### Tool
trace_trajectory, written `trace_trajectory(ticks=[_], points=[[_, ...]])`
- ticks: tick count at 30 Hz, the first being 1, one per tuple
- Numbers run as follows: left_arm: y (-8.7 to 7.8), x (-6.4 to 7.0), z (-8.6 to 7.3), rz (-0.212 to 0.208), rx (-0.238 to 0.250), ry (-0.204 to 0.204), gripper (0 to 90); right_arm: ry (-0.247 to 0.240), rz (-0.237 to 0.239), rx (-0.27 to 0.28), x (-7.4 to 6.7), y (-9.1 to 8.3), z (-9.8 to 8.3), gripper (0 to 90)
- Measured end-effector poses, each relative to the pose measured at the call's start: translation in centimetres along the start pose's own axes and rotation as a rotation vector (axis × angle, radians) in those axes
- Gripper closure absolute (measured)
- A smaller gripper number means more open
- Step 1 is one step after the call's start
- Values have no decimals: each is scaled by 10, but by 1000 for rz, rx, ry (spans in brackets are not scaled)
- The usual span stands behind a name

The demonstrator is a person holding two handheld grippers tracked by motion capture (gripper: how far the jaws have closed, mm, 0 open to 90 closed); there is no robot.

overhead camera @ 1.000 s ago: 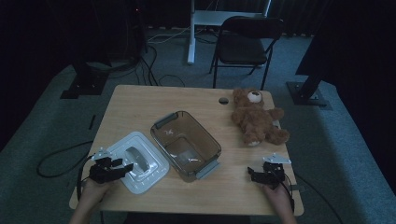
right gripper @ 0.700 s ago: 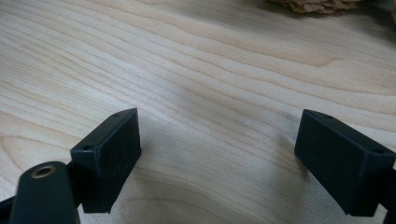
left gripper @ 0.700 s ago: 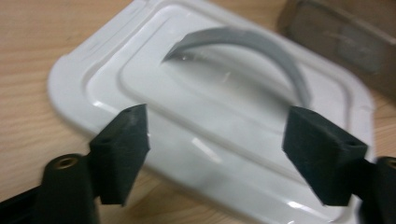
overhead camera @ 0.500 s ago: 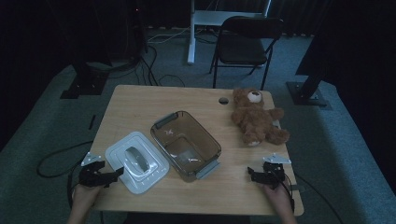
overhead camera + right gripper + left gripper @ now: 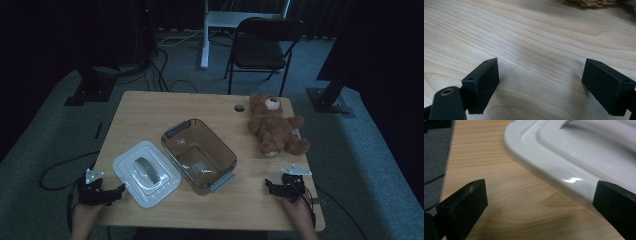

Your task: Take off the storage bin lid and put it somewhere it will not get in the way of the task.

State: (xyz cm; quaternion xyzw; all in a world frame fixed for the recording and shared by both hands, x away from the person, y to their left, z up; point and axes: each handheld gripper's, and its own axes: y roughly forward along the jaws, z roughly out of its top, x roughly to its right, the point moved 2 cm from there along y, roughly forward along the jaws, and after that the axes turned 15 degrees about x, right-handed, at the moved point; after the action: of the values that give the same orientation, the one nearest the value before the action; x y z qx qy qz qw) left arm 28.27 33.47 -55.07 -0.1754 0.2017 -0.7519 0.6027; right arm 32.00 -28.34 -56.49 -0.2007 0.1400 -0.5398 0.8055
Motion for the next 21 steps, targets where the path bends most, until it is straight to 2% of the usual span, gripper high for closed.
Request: trace_trajectory(ticks=[2,5,7,9,13,16,21], points=[[1,0,-3,-1,-11,-6,2,2,-2,-1,0,0,0,136],[3,-2,-6,29,-27,-12,3,21,-36,1,1,-1,0,136],[4,-2,-7,28,-21,-20,3,17,-33,-3,2,-2,-1,126],[5,-2,-7,37,-31,-3,3,9,-22,-19,2,-3,0,120],[8,0,-6,47,-29,11,3,-2,-30,-46,0,-5,2,132],[8,-1,-7,50,-16,11,3,73,-13,-16,3,-9,8,135],[10,-3,-6,37,-17,20,3,111,-39,21,14,-16,27,134]])
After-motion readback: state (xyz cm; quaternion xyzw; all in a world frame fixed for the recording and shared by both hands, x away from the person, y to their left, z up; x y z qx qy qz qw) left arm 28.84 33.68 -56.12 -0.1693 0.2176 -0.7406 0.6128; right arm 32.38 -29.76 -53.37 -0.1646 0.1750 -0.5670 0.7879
